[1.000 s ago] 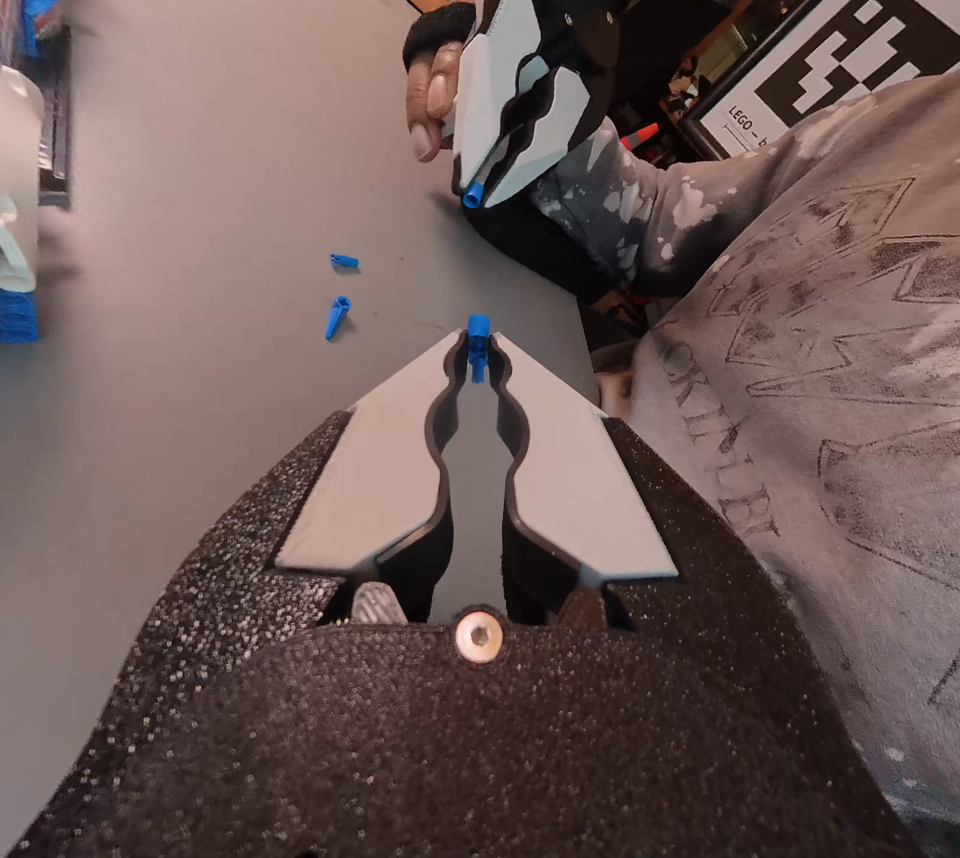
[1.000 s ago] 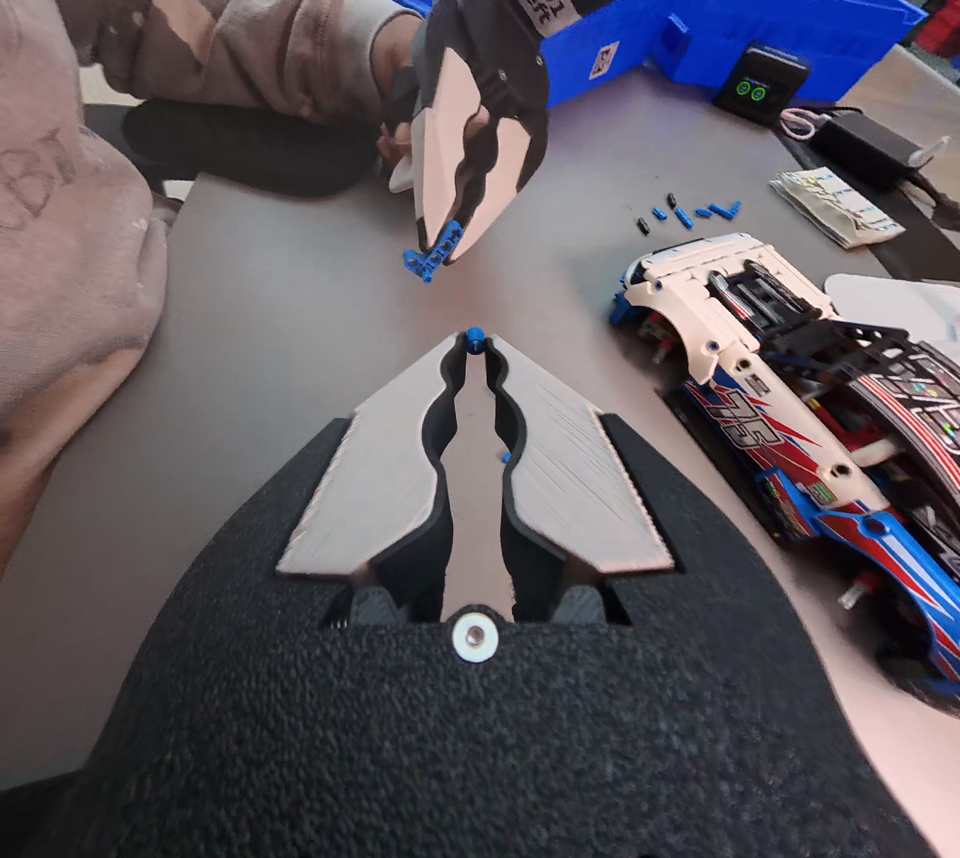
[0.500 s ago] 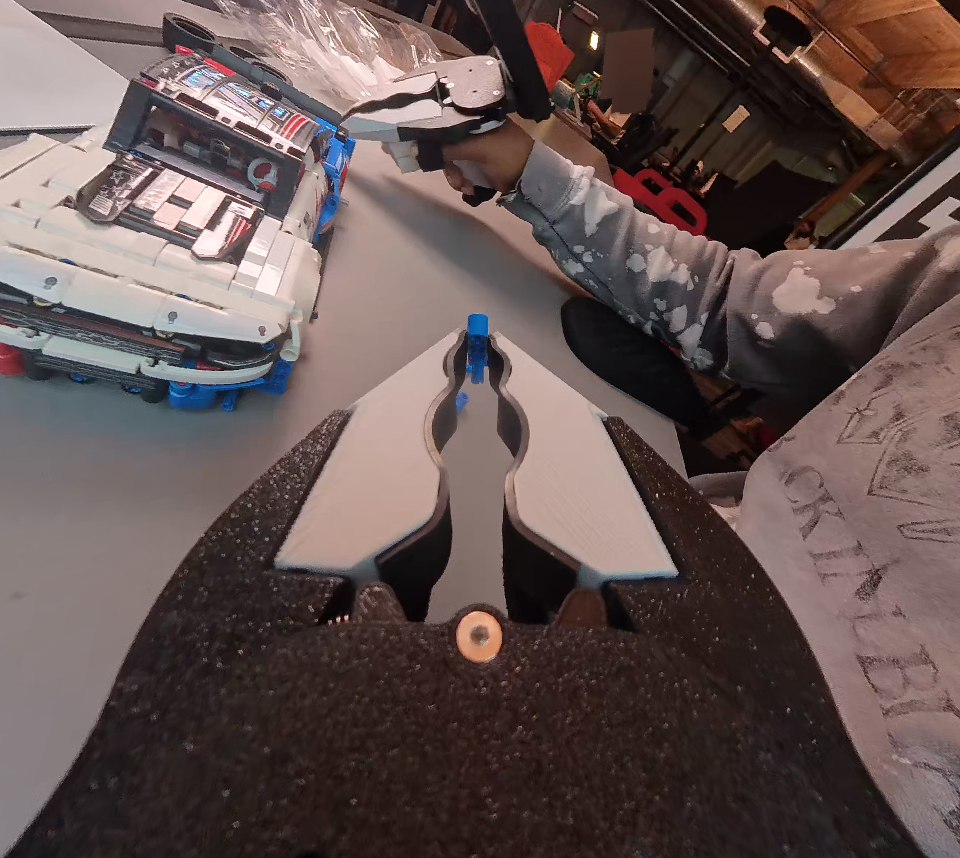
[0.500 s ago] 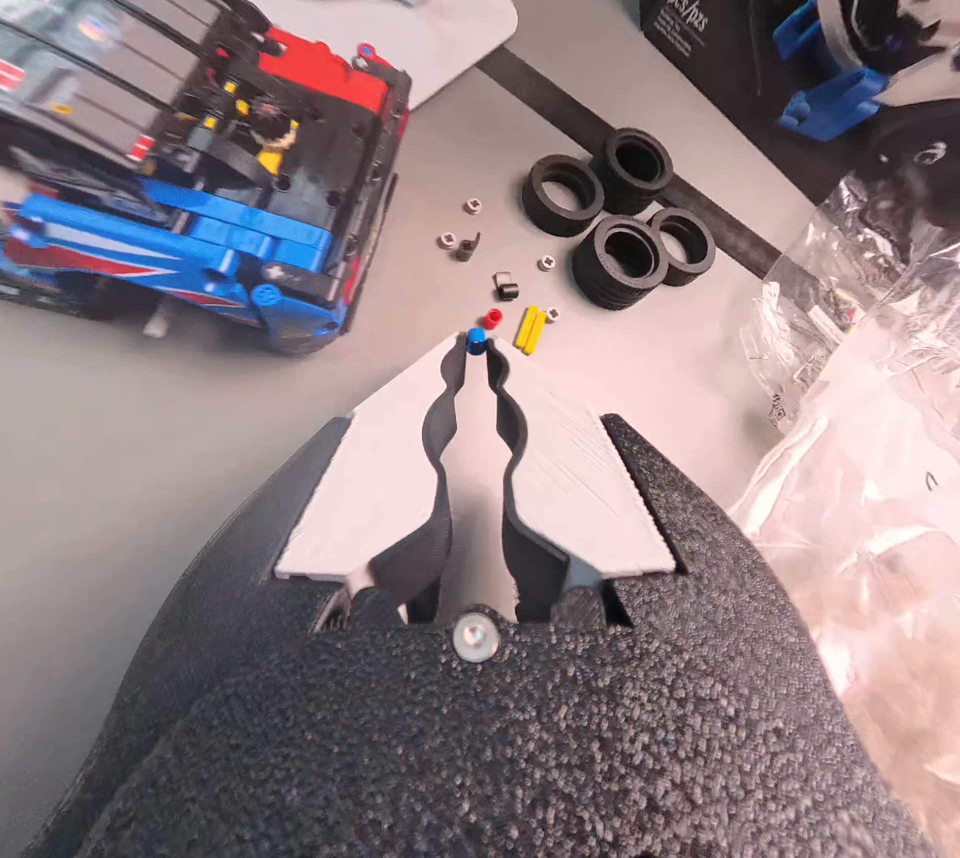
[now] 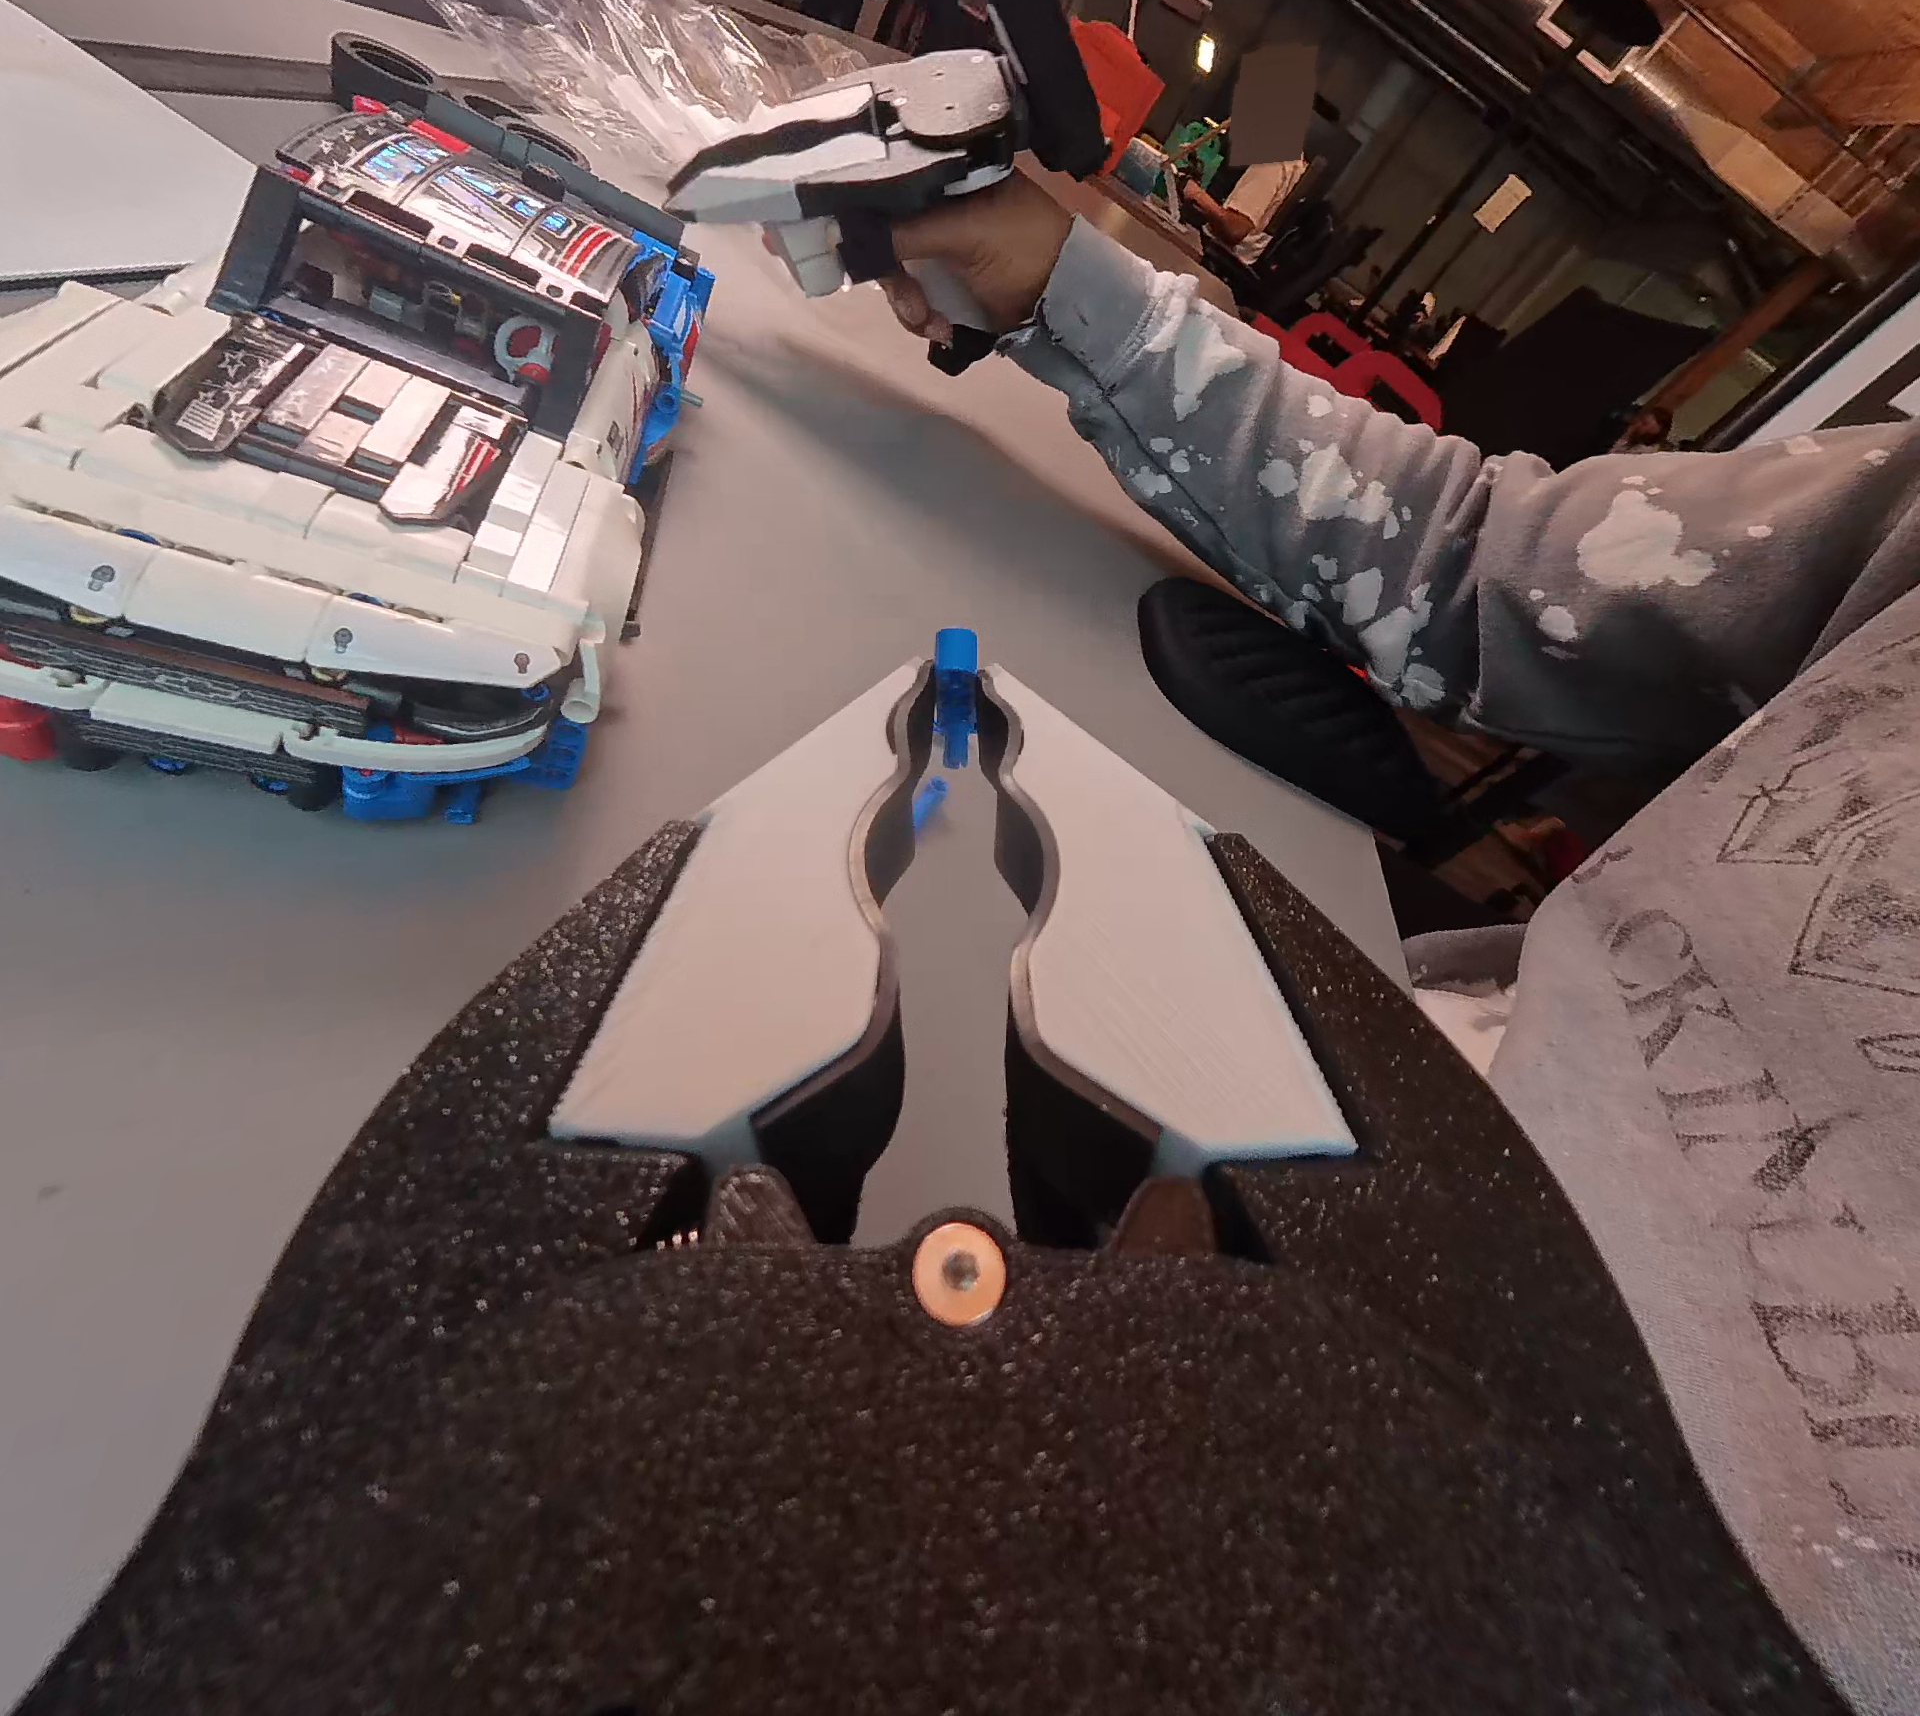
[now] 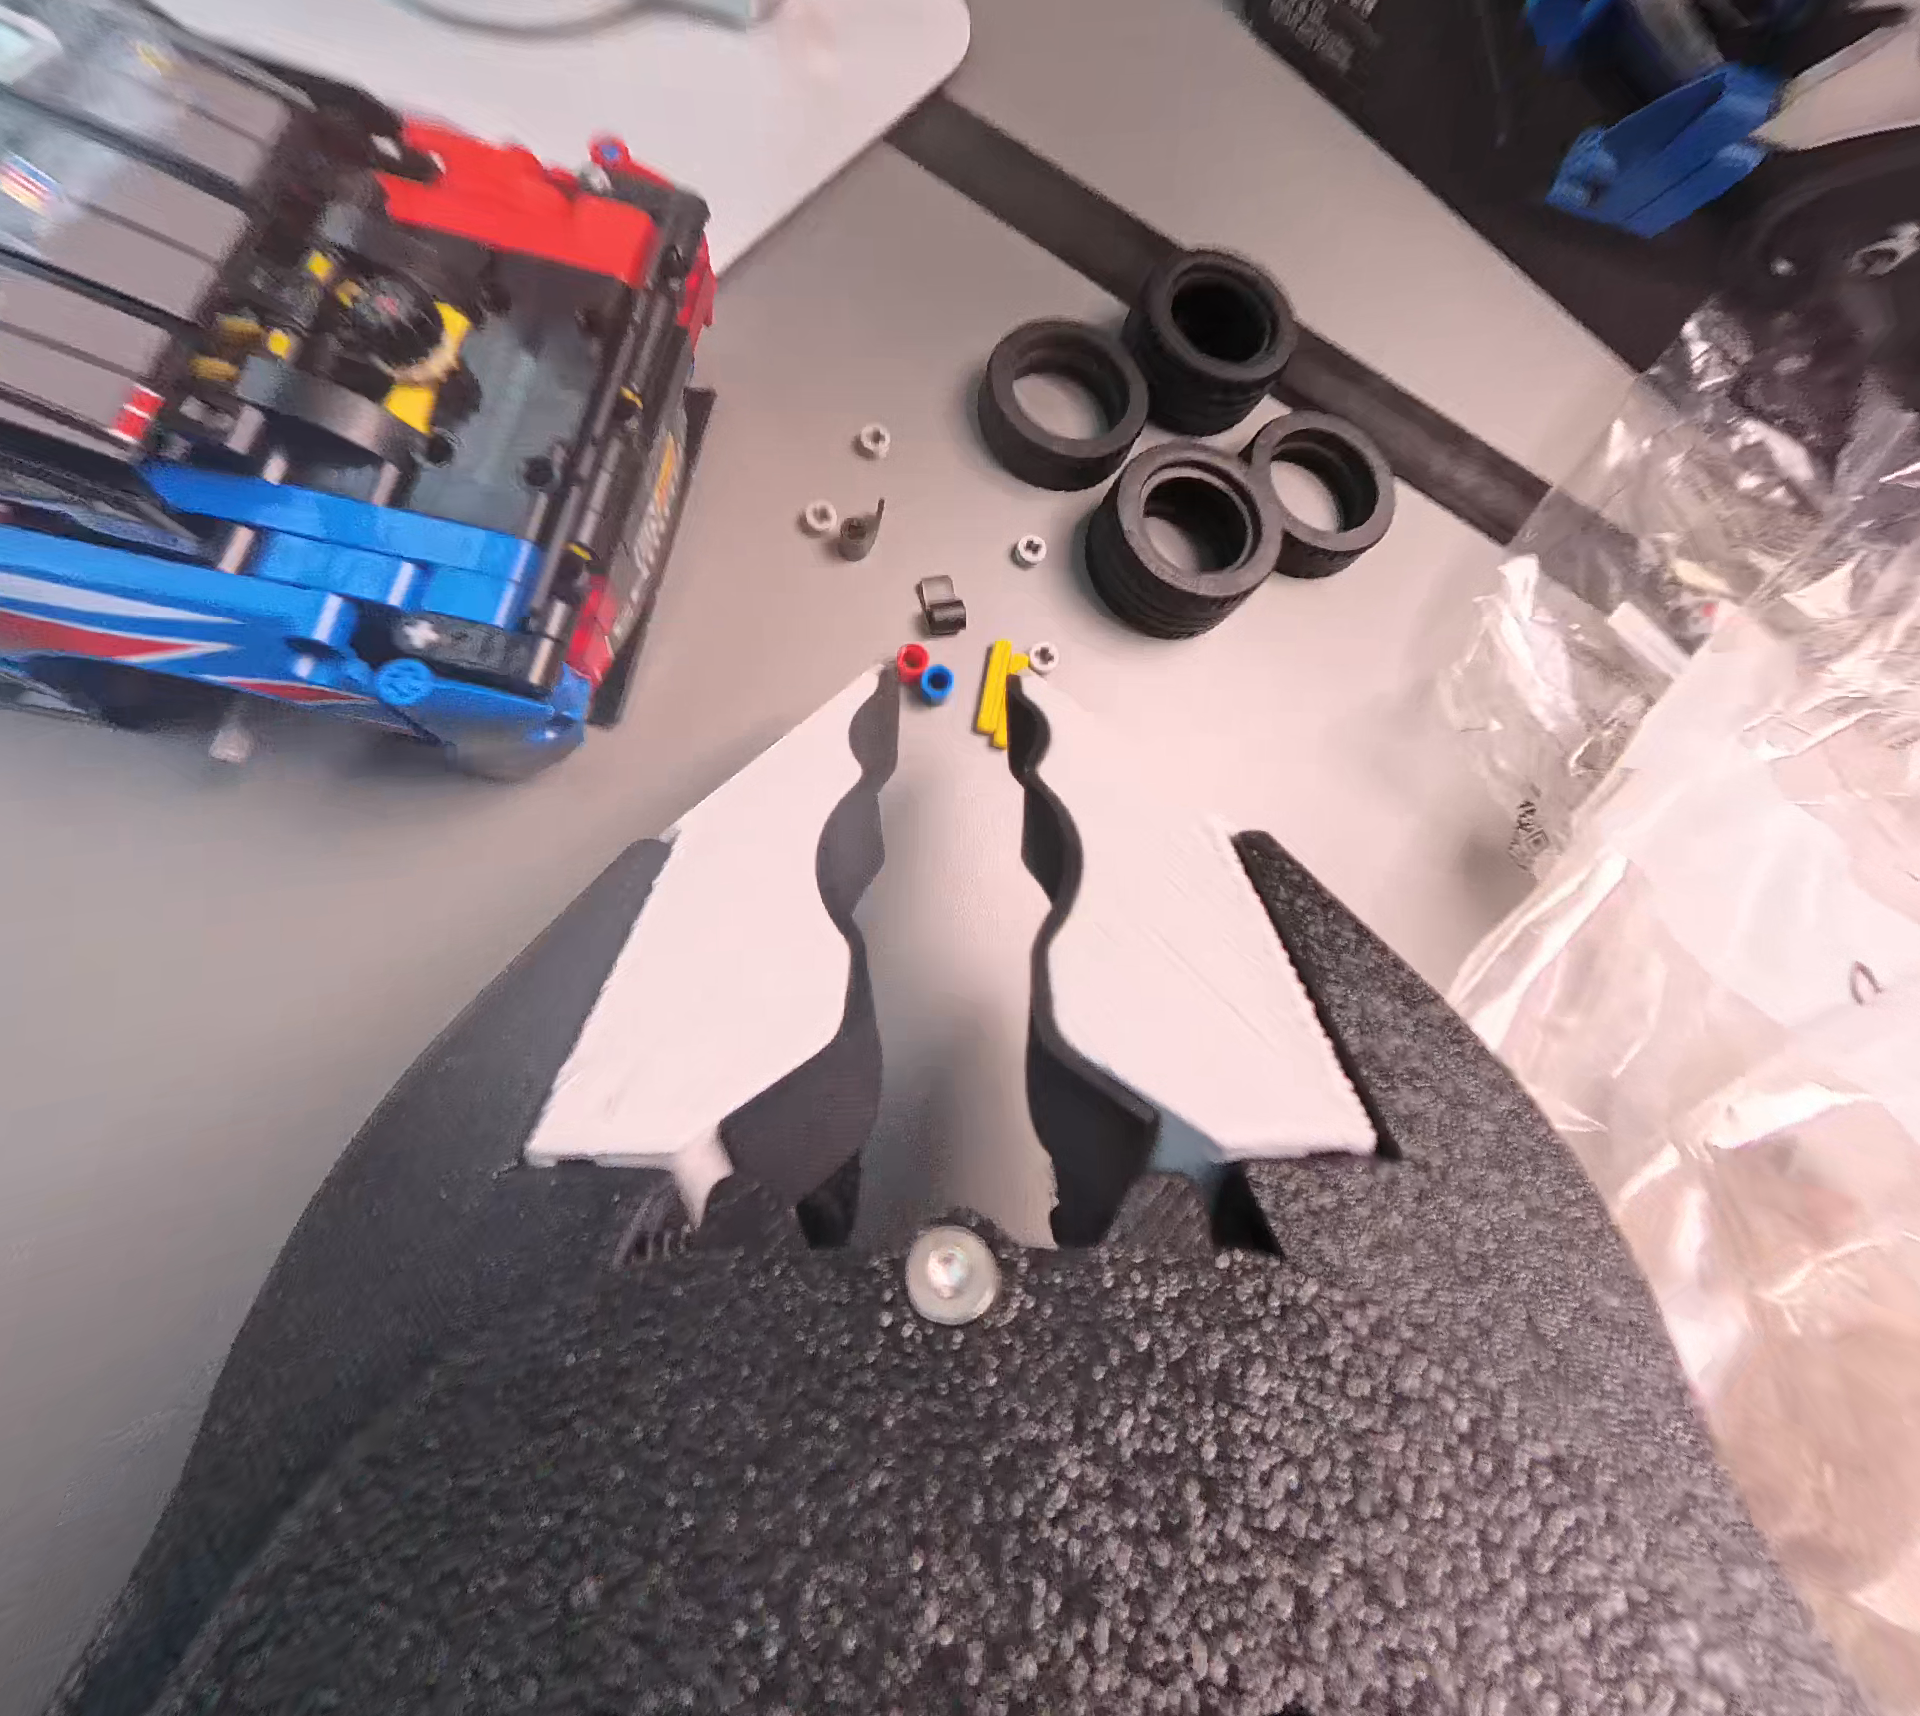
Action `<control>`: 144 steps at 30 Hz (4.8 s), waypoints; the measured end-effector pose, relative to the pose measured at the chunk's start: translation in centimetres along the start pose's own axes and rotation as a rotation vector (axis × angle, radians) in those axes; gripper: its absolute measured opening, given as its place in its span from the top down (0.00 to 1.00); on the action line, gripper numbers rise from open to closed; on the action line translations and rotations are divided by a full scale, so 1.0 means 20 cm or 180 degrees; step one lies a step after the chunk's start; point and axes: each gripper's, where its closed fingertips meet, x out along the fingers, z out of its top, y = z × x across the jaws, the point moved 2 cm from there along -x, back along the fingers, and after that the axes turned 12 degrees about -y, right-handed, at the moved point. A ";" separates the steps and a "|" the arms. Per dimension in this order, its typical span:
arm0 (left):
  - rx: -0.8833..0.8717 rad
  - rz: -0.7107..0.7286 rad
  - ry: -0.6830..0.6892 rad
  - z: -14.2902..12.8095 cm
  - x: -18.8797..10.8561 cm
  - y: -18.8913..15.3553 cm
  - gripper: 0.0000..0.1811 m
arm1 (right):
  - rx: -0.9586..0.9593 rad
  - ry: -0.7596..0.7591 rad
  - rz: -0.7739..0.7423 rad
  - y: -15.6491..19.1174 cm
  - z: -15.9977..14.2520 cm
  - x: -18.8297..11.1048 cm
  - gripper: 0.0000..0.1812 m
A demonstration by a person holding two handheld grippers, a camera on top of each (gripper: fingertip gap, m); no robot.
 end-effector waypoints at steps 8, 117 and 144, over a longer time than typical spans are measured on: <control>0.0072 -0.0202 -0.0072 0.02 0.01 -0.06 0.97 | 0.0620 -0.1413 0.1348 0.57 0.41 -0.49 0.92; 0.1352 -0.0529 0.0589 -0.17 0.09 -0.28 0.93 | -0.0343 -0.1343 0.3194 1.58 0.22 -0.66 0.97; 0.0016 -0.1180 0.0919 -0.24 0.03 -0.35 0.93 | -0.1949 -0.1894 0.2805 1.69 0.17 -0.74 0.97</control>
